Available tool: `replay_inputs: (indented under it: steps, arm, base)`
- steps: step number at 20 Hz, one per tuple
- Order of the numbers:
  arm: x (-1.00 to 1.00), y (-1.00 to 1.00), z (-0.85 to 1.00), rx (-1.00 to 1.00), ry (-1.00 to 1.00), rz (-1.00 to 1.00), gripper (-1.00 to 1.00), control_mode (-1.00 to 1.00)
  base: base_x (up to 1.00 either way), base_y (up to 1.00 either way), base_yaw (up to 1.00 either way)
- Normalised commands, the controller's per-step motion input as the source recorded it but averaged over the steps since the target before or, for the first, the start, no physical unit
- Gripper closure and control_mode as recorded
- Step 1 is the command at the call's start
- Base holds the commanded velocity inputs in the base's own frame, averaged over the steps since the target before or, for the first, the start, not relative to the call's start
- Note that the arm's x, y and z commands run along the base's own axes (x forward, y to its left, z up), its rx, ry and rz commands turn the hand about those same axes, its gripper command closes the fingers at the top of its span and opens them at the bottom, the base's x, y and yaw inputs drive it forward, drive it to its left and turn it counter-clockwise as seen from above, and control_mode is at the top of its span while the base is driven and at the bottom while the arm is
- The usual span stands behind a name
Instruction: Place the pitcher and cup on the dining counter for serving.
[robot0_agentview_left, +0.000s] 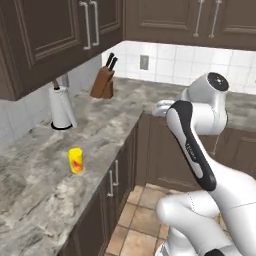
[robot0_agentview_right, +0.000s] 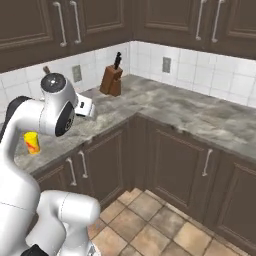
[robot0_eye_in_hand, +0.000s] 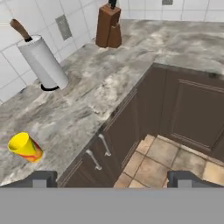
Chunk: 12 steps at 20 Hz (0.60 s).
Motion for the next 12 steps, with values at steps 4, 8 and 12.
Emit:
replay_inputs:
  steps: [4,8,12]
  arm:
    - [0.00,0.00,0.00,0.00,0.00,0.00,-1.00,1.00]
    - [0.00,0.00,0.00,0.00,0.00,0.00,-1.00,1.00]
    - [0.00,0.00,0.00,0.00,0.00,0.00,-1.00,1.00]
  base:
    - [0.65,-0.25,0.79]
    - [0.41,-0.46,0.73]
    - [0.16,-0.43,0.79]
